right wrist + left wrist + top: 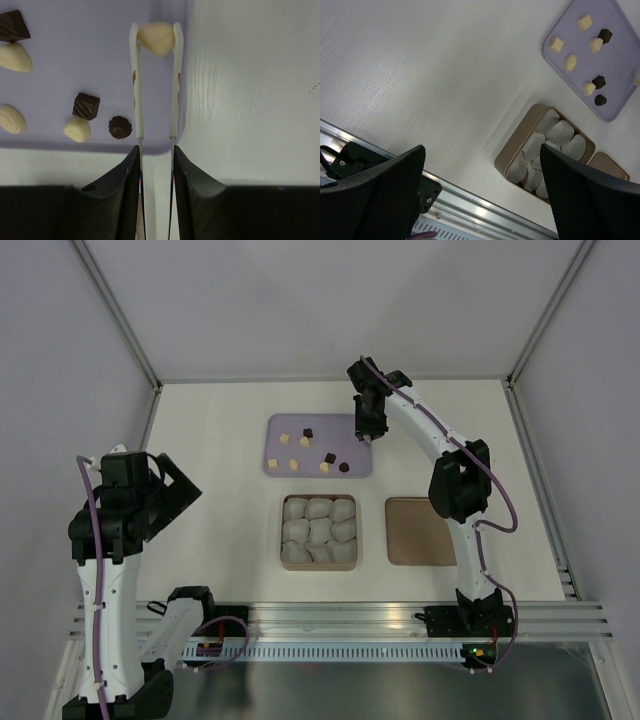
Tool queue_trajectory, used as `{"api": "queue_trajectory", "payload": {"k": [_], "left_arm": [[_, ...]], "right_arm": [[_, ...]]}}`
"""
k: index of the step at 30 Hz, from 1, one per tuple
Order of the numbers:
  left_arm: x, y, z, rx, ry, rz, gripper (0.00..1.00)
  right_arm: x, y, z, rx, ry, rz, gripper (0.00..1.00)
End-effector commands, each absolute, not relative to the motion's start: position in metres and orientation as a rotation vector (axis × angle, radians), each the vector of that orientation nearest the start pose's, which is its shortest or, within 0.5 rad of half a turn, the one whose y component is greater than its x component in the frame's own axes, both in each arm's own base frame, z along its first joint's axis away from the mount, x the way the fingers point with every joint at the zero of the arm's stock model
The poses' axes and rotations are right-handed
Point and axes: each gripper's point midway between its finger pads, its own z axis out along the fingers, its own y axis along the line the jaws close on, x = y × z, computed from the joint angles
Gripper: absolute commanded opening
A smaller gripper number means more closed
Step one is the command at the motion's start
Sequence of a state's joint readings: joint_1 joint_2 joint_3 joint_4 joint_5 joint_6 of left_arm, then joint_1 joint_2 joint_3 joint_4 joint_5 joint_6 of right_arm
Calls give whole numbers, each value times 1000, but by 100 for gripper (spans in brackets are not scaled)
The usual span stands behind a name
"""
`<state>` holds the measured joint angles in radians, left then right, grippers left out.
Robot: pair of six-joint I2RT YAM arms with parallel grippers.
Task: Pack the chocolate
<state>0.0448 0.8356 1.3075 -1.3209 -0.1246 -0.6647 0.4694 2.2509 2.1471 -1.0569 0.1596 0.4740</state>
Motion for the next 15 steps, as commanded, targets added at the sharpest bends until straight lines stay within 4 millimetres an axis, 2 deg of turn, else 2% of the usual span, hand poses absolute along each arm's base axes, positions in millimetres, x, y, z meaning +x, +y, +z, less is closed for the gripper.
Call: {"api": "queue_trajectory", "payload": {"k": [1,3,9,12,15], "left_arm": [[175,0,264,-872,2243,-167,100],[173,-1,263,-872,2251,-174,100],[168,-4,261,-884,2274,-185,100],[166,-8,258,-895,2291,-208,100],[163,-10,256,-900,2307,-218,100]], "right_arm": [[449,219,156,20,2614,108,10],[445,218,158,3,2621,112,10],[426,224,188,-52,2581,166,9],[413,224,198,-64,2589,170,9],[389,230,220,-86,2569,201,9]]}}
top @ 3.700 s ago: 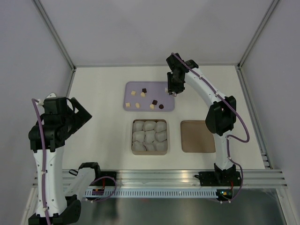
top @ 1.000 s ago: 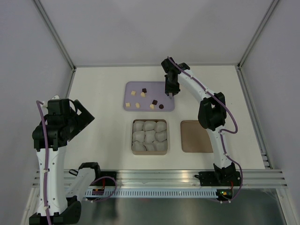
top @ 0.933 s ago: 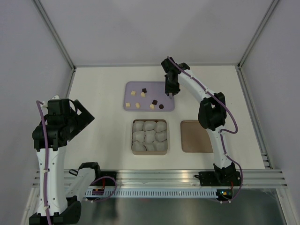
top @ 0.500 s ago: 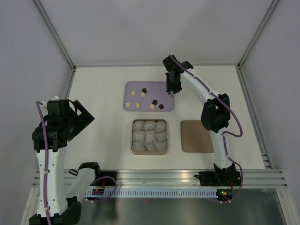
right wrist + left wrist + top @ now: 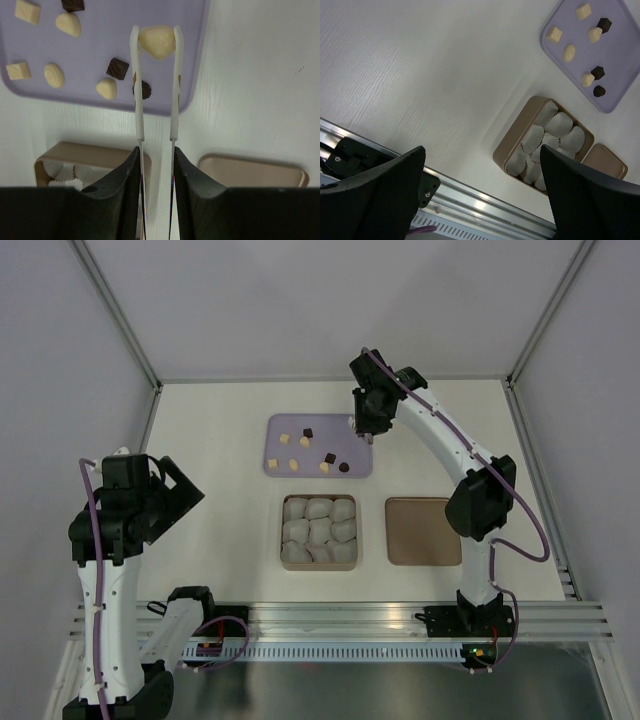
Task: Pack the chocolate
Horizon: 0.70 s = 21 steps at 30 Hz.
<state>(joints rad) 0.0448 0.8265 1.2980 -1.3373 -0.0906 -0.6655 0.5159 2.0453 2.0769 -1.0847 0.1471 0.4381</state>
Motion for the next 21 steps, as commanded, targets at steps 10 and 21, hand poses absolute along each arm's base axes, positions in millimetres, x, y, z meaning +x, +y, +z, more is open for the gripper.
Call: {"api": "queue_trajectory", "payload": {"k": [10,21], "left_arm": [[152,-18,243,-911,2357,-253,99],[148,-34,248,-882,2369,-373,100]], "right_arm": [[297,257,239,-164,2621,273,8],[220,279,230,-299,2690,258,8]]}}
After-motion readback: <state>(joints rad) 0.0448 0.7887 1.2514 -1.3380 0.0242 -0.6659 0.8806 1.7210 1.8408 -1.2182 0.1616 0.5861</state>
